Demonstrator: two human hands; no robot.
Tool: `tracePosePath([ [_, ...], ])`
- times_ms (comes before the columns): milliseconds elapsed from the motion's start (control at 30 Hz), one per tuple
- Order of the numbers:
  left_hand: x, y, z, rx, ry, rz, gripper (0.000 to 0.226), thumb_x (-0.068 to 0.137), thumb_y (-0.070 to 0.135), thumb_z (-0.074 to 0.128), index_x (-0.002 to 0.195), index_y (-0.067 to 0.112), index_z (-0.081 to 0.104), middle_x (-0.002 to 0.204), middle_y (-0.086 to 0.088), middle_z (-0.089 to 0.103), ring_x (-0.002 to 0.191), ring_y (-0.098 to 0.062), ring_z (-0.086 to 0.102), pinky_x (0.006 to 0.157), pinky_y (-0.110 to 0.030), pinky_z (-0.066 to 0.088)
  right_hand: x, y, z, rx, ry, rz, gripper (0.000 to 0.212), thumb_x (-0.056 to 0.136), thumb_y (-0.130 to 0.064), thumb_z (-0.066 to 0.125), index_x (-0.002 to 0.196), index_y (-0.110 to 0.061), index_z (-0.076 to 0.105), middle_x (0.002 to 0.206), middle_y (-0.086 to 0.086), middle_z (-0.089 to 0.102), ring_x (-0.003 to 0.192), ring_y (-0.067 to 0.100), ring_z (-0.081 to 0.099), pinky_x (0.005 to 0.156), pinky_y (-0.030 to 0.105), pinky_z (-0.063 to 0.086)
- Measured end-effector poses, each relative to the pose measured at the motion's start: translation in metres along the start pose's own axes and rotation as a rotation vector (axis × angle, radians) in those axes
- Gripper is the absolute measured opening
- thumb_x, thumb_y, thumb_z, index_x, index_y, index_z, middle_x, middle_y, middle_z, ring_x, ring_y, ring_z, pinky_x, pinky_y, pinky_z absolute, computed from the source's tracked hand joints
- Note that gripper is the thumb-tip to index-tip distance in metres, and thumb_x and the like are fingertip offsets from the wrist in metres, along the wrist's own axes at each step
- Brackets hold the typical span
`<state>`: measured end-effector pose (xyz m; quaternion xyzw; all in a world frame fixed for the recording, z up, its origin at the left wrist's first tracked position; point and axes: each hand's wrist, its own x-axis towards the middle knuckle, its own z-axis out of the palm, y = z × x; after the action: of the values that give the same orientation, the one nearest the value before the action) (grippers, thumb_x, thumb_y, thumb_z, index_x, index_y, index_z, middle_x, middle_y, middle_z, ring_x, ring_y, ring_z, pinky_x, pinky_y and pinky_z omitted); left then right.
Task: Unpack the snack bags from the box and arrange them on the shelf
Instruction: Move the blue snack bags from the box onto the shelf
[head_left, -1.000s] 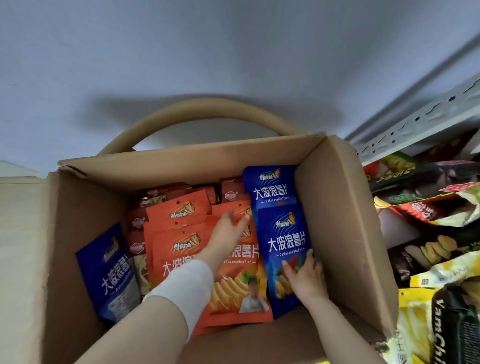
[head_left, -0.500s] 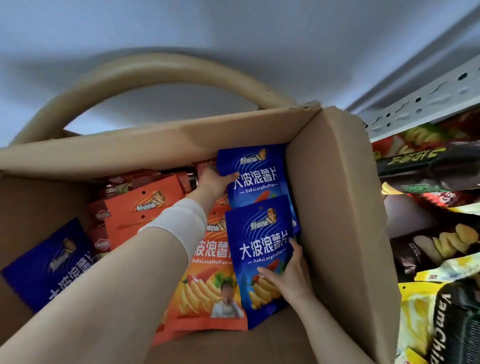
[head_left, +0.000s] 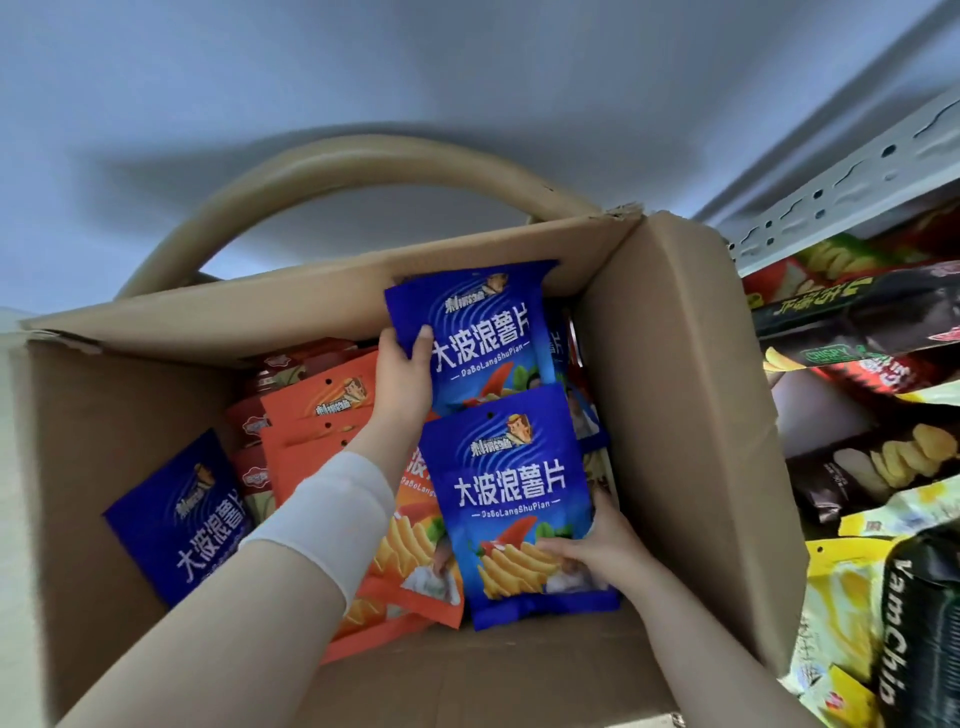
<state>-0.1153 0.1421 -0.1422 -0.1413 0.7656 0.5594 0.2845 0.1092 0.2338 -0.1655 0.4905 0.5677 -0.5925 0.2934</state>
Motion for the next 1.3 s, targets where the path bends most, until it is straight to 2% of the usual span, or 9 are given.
tracePosePath([
  [100, -0.013, 0.014, -0.022, -0.043, 0.093, 0.111, 0.023, 0.098, 0.022, 0.046, 0.120, 0.015, 0.045, 0.110, 0.003, 0.058, 0.100, -0.012, 0.060, 0.083, -0.025, 0.050, -0.013, 0.000, 0.007, 0.024, -0.081, 0.002, 0.035, 0.067, -0.014, 0.082, 0.092, -0.022, 0.059, 0.100, -0.004, 0.068, 0.090, 0.005, 0.063, 0.068, 0.019, 0.050],
  [300, -0.038, 0.064, -0.075, -0.111, 0.157, 0.323, 0.023, 0.097, 0.022, 0.047, 0.117, 0.010, 0.048, 0.095, 0.013, 0.058, 0.075, 0.008, 0.061, 0.063, -0.010, 0.050, -0.053, -0.014, 0.015, 0.096, 0.143, -0.117, 0.027, 0.068, -0.015, 0.082, 0.087, -0.020, 0.062, 0.084, -0.007, 0.067, 0.080, 0.007, 0.063, 0.064, 0.022, 0.050],
  [400, -0.052, 0.092, -0.098, -0.112, 0.092, 0.377, 0.030, 0.097, 0.021, 0.048, 0.123, 0.006, 0.047, 0.100, 0.008, 0.058, 0.076, 0.005, 0.059, 0.059, -0.006, 0.048, -0.083, -0.014, 0.020, 0.269, 0.290, -0.169, 0.033, 0.068, -0.006, 0.080, 0.097, -0.006, 0.064, 0.093, 0.011, 0.071, 0.086, 0.025, 0.067, 0.078, 0.037, 0.054],
  [567, -0.083, 0.137, -0.126, -0.108, -0.083, 0.422, 0.030, 0.089, 0.022, 0.061, 0.114, 0.011, 0.048, 0.103, 0.003, 0.063, 0.083, -0.004, 0.063, 0.071, -0.020, 0.054, -0.141, -0.023, 0.024, 0.397, 0.496, -0.296, 0.017, 0.071, -0.004, 0.078, 0.078, -0.011, 0.063, 0.074, 0.005, 0.067, 0.072, 0.024, 0.060, 0.078, 0.038, 0.048],
  [700, -0.122, 0.166, -0.130, -0.030, -0.253, 0.554, 0.029, 0.085, 0.019, 0.067, 0.108, 0.011, 0.051, 0.091, 0.010, 0.063, 0.076, -0.002, 0.065, 0.058, -0.010, 0.050, -0.196, -0.016, 0.016, 0.429, 0.644, -0.368, 0.028, 0.065, -0.027, 0.084, 0.074, -0.013, 0.061, 0.073, 0.008, 0.065, 0.071, 0.027, 0.059, 0.077, 0.040, 0.049],
  [800, -0.162, 0.188, -0.123, 0.026, -0.300, 0.690, 0.021, 0.087, 0.022, 0.064, 0.105, 0.013, 0.056, 0.086, 0.014, 0.062, 0.066, 0.009, 0.063, 0.056, -0.007, 0.047, -0.249, -0.005, 0.012, 0.496, 0.695, -0.424, 0.024, 0.072, -0.015, 0.078, 0.063, -0.005, 0.058, 0.061, 0.010, 0.060, 0.063, 0.027, 0.055, 0.075, 0.042, 0.047],
  [967, -0.240, 0.211, -0.094, -0.025, -0.447, 0.855, 0.012, 0.090, 0.020, 0.061, 0.092, 0.032, 0.059, 0.083, 0.017, 0.069, 0.075, 0.002, 0.065, 0.068, -0.019, 0.052, -0.328, 0.033, -0.009, 0.609, 0.858, -0.496, 0.019, 0.076, -0.008, 0.074, 0.068, -0.001, 0.057, 0.064, 0.012, 0.060, 0.060, 0.024, 0.055, 0.068, 0.033, 0.047],
  [1100, -0.318, 0.215, -0.056, -0.061, -0.538, 0.974, 0.011, 0.090, 0.017, 0.060, 0.099, 0.020, 0.055, 0.083, 0.019, 0.063, 0.067, 0.012, 0.062, 0.059, -0.006, 0.046, -0.390, 0.079, -0.036, 0.689, 0.999, -0.549, 0.019, 0.072, -0.010, 0.077, 0.074, -0.002, 0.060, 0.061, 0.005, 0.065, 0.059, 0.020, 0.060, 0.064, 0.031, 0.049],
  [1300, -0.444, 0.212, 0.019, -0.033, -0.633, 1.134, 0.021, 0.086, 0.032, 0.064, 0.102, 0.024, 0.053, 0.086, 0.022, 0.060, 0.070, 0.014, 0.060, 0.062, -0.004, 0.046, -0.481, 0.166, -0.077, 0.872, 1.240, -0.648, 0.017, 0.074, -0.002, 0.073, 0.067, -0.005, 0.058, 0.047, -0.007, 0.062, 0.042, 0.003, 0.057, 0.042, 0.011, 0.043],
])
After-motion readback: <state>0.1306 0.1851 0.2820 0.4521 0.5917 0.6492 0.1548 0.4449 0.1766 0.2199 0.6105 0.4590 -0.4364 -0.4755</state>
